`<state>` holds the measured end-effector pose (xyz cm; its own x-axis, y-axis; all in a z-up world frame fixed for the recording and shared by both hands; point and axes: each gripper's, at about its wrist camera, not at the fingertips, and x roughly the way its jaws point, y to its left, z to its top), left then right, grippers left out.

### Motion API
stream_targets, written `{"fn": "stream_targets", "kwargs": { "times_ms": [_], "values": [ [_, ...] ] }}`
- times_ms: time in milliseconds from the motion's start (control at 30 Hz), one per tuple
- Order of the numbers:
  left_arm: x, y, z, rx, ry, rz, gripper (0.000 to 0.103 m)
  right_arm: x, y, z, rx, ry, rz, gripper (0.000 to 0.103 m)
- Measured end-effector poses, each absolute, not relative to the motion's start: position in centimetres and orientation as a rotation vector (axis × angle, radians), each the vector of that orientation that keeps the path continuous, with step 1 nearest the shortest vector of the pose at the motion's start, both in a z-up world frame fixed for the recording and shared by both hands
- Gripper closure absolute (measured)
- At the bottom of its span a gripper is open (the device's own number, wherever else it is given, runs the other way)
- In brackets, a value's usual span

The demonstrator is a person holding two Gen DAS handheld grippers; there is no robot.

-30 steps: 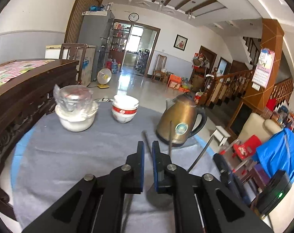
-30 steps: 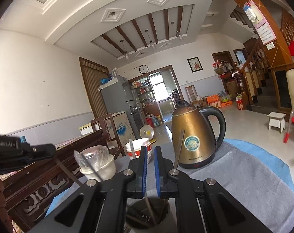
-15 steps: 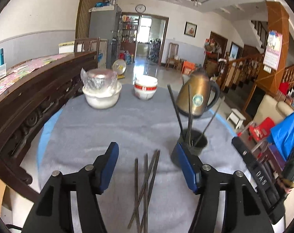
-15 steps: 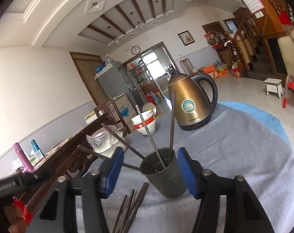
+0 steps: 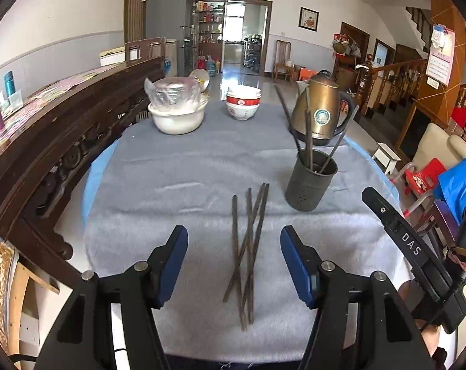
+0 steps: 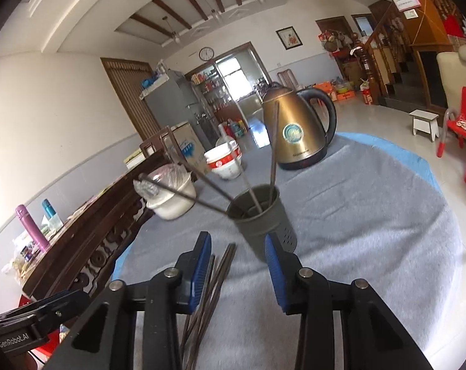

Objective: Organize utensils
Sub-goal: 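Withdraw both open tools from the cup and hold above the pile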

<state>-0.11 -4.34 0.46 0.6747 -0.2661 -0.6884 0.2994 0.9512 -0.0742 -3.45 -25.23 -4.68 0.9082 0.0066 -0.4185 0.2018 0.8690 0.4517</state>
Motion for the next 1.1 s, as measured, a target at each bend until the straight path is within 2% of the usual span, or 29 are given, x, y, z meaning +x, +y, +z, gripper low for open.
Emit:
{"fn": "stream_targets", "kwargs": {
  "times_ms": [367,1100],
  "values": [
    [-1.9,-2.3,-2.4,0.095,0.836,-0.299,0.038,-4.4,-23.6,-5.2,0.500,0.422,-0.056,0.062],
    [-3.4,-1.8,-1.3,0.111,0.791,-0.305,0.038,-4.3,-23.6,-5.0,0.508,0.429,-0.046,0.062]
  ]
}}
